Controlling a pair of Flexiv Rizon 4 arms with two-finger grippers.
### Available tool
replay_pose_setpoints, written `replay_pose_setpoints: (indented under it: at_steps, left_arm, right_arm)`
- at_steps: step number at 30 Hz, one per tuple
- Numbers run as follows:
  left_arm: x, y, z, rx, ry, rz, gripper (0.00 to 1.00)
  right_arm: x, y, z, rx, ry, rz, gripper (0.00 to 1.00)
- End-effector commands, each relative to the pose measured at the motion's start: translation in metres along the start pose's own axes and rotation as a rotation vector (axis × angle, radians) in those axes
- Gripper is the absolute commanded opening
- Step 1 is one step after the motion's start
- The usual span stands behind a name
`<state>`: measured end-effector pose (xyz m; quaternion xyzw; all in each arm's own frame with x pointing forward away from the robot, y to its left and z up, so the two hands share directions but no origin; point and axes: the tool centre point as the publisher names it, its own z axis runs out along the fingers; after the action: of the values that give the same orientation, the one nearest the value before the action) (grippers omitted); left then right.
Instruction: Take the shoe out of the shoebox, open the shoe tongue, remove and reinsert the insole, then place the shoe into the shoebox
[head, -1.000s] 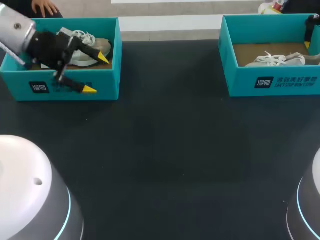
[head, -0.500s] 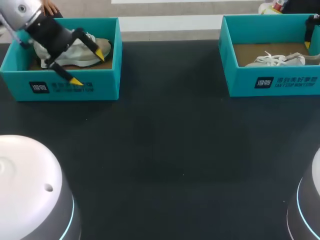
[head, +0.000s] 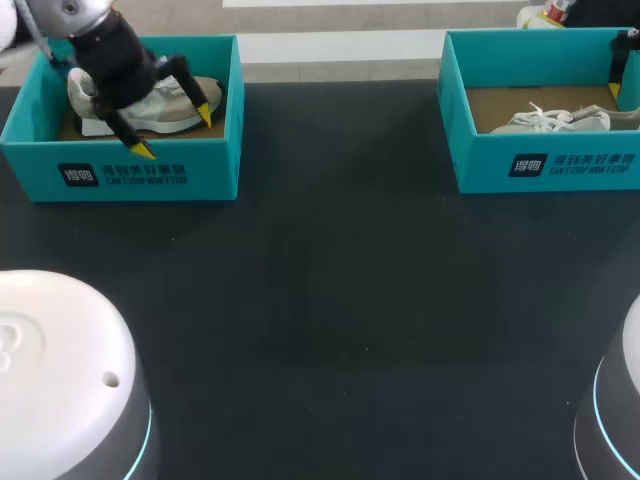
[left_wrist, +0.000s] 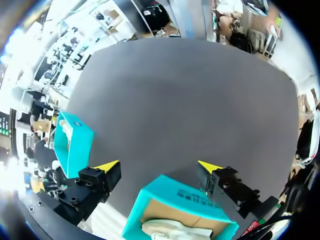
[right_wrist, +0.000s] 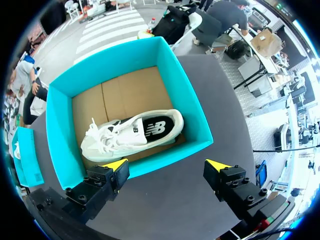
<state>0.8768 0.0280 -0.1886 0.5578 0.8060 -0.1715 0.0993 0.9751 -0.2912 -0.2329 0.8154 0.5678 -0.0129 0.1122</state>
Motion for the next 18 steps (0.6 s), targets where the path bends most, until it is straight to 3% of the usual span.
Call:
replay_pose_setpoints:
  at_steps: [1, 8, 17, 18]
  left_arm:
    - [0.011, 0.038, -0.015, 0.069, -0.001, 0.048, 1.00]
    - [0.027, 0.075, -0.018, 0.054, 0.041, 0.131, 1.00]
    - [0.059, 0.155, -0.025, -0.059, 0.190, 0.249, 1.00]
    - [0.059, 0.155, -0.025, -0.059, 0.190, 0.249, 1.00]
  right_arm:
    - [0.000, 0.000, 0.000, -0.002, 0.001, 0.000, 1.00]
    - [0.000, 0.000, 0.000, -0.002, 0.001, 0.000, 1.00]
    - [0.000, 0.000, 0.000, -0.002, 0.001, 0.000, 1.00]
    - [0.000, 0.000, 0.000, -0.002, 0.001, 0.000, 1.00]
